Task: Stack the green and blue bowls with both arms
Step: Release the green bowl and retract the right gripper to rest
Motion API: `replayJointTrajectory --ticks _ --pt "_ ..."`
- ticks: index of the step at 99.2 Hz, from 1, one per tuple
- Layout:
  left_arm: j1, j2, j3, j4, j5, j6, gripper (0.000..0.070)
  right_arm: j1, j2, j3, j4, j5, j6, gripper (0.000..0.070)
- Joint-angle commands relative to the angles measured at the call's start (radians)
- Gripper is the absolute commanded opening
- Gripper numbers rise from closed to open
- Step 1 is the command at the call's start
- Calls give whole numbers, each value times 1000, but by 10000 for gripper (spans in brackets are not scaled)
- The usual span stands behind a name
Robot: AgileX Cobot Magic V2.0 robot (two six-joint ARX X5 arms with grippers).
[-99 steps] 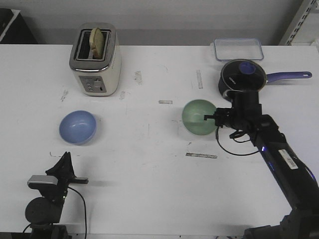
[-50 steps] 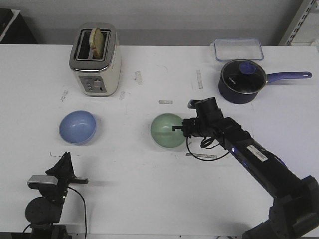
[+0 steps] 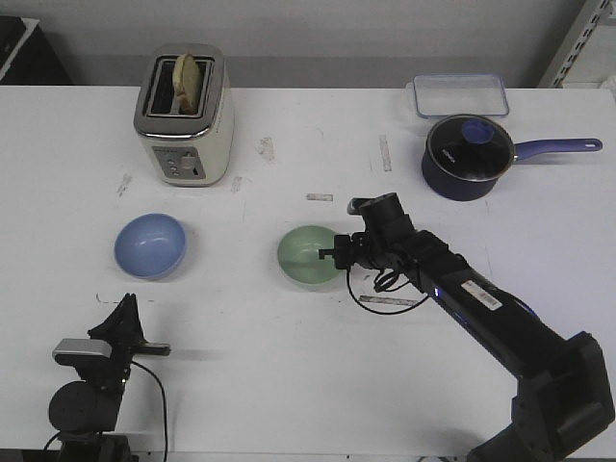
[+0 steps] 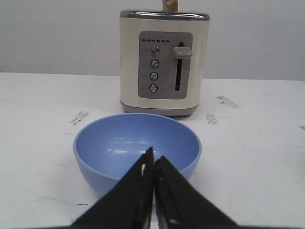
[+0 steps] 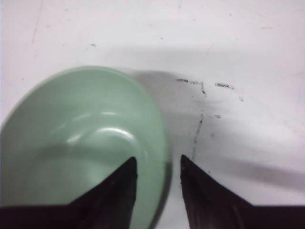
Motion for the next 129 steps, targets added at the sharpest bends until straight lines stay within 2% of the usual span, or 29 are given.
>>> replayJointTrajectory --ticks 1,17,27,49,56,65,82,100,129 --pt "1 -2 -21 12 -3 8 2 8 21 15 6 8 7 236" --pt "1 -2 -21 12 -2 8 2 7 -36 15 0 58 -23 439" --pt "1 -2 -21 12 -3 8 2 3 -90 15 2 81 -87 444" --pt "1 -2 -21 12 -3 8 2 -24 -250 -53 63 209 -367 439" --pt "1 -2 -21 12 -3 8 2 -39 -310 -100 97 256 -445 384" --pt "1 -2 -21 12 -3 8 2 -70 -388 -161 138 292 -518 255" --pt "1 -2 -21 12 -2 8 2 -167 -541 -304 253 290 -541 12" --pt "1 -2 -21 12 -2 8 2 -278 -705 -470 346 291 -525 7" --pt "1 -2 -21 12 -3 8 2 -407 -980 -750 449 291 -433 7"
